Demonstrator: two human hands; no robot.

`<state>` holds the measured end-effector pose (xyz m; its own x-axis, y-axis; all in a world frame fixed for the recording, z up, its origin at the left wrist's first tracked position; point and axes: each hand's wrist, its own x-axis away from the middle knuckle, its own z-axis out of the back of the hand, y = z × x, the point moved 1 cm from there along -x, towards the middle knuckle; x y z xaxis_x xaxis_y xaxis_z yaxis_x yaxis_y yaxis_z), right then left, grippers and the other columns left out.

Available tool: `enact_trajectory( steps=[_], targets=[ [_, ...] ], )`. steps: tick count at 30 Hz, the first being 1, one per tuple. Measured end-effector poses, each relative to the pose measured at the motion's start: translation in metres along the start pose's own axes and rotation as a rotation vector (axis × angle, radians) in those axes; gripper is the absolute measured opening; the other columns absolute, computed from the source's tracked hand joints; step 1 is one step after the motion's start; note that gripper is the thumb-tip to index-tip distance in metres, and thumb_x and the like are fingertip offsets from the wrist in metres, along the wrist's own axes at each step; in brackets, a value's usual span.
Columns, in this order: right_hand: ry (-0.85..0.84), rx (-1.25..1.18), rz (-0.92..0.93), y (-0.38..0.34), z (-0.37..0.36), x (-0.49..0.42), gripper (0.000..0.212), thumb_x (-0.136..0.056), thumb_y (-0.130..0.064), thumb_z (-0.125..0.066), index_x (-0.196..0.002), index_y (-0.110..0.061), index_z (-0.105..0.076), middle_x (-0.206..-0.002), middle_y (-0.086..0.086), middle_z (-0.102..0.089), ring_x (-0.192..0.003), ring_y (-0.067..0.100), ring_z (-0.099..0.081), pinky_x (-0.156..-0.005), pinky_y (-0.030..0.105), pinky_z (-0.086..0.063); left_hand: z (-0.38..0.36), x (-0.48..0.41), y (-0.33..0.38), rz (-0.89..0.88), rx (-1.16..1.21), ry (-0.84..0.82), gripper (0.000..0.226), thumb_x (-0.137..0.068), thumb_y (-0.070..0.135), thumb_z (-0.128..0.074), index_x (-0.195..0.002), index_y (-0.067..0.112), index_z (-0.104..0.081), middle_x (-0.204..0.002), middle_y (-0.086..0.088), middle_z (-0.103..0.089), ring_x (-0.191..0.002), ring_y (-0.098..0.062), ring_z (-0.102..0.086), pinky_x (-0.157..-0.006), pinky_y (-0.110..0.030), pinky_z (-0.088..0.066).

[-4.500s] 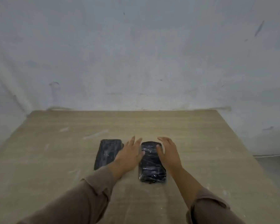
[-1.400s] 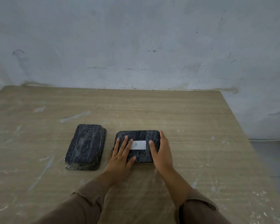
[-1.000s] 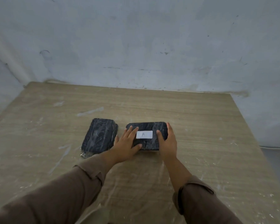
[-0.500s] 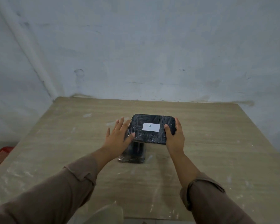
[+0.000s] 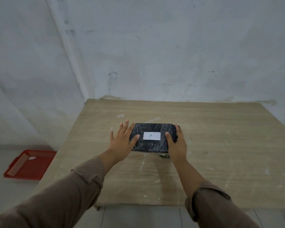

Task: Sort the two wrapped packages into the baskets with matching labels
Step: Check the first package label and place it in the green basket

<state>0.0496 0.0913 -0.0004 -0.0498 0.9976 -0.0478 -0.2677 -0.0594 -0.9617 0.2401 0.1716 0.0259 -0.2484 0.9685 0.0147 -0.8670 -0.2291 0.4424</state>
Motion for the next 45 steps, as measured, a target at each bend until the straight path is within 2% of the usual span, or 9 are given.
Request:
enact_trajectory(
  steps=[4, 13, 21, 25, 30, 36, 45],
  targets=[
    [-0.046, 0.085, 0.028, -0.009, -0.014, -0.001, 0.059, -0.091, -0.038, -0.051, -0.143, -0.026, -0.026, -0.151, 0.006, -0.033, -0.135, 0.029, -0.035, -0.106, 0.045, -0.035, 0.006, 0.006, -0.021, 0.065, 0.008, 0.032, 0.058, -0.094, 0.053, -0.024, -0.146, 0.033, -0.009, -0.159, 0.005, 0.004, -0.145, -0.016, 0.008, -0.114, -0.052, 0.003],
    [-0.114, 0.115, 0.046, -0.018, -0.061, 0.017, 0.059, -0.091, -0.039, -0.051, -0.143, -0.024, -0.026, -0.152, 0.006, -0.031, -0.138, 0.027, -0.030, -0.112, 0.048, -0.032, 0.022, 0.029, -0.073, 0.152, 0.064, 0.061, 0.060, -0.093, 0.055, -0.023, -0.146, 0.033, -0.010, -0.159, 0.006, 0.004, -0.145, -0.015, 0.009, -0.114, -0.052, 0.004],
    [-0.091, 0.055, 0.074, -0.044, -0.167, 0.043, 0.056, -0.091, -0.035, -0.053, -0.141, -0.021, -0.031, -0.149, 0.006, -0.038, -0.137, 0.024, -0.033, -0.111, 0.040, -0.031, 0.068, 0.027, -0.184, 0.146, 0.047, 0.083, 0.060, -0.092, 0.057, -0.023, -0.146, 0.034, -0.011, -0.159, 0.007, 0.003, -0.145, -0.016, 0.008, -0.114, -0.053, 0.003],
    [-0.050, -0.002, 0.028, -0.060, -0.232, 0.068, 0.056, -0.091, -0.032, -0.053, -0.141, -0.020, -0.031, -0.149, 0.006, -0.037, -0.137, 0.024, -0.032, -0.109, 0.035, -0.030, 0.098, 0.027, -0.249, 0.107, 0.008, 0.072, 0.062, -0.090, 0.060, -0.020, -0.145, 0.035, -0.009, -0.159, 0.007, 0.003, -0.145, -0.016, 0.008, -0.114, -0.053, 0.004],
    [-0.015, -0.027, -0.022, -0.078, -0.301, 0.109, 0.056, -0.091, -0.032, -0.054, -0.141, -0.022, -0.032, -0.147, 0.007, -0.040, -0.136, 0.023, -0.034, -0.108, 0.035, -0.032, 0.130, 0.038, -0.316, 0.069, -0.022, 0.015, 0.064, -0.088, 0.063, -0.016, -0.145, 0.036, -0.006, -0.158, 0.008, 0.004, -0.145, -0.016, 0.008, -0.113, -0.053, 0.004],
    [-0.035, 0.027, 0.009, -0.084, -0.350, 0.139, 0.056, -0.091, -0.033, -0.053, -0.141, -0.021, -0.031, -0.148, 0.005, -0.039, -0.137, 0.022, -0.033, -0.107, 0.031, -0.030, 0.149, 0.057, -0.372, 0.080, 0.005, -0.025, 0.062, -0.090, 0.060, -0.018, -0.146, 0.035, -0.006, -0.159, 0.006, 0.005, -0.145, -0.017, 0.009, -0.113, -0.054, 0.005],
    [-0.091, 0.067, 0.023, -0.096, -0.419, 0.140, 0.056, -0.091, -0.034, -0.052, -0.141, -0.021, -0.030, -0.147, 0.007, -0.040, -0.136, 0.025, -0.035, -0.108, 0.035, -0.032, 0.166, 0.074, -0.434, 0.193, 0.035, -0.013, 0.061, -0.091, 0.060, -0.018, -0.145, 0.036, -0.006, -0.158, 0.007, 0.007, -0.144, -0.015, 0.011, -0.114, -0.053, 0.005]
  ],
)
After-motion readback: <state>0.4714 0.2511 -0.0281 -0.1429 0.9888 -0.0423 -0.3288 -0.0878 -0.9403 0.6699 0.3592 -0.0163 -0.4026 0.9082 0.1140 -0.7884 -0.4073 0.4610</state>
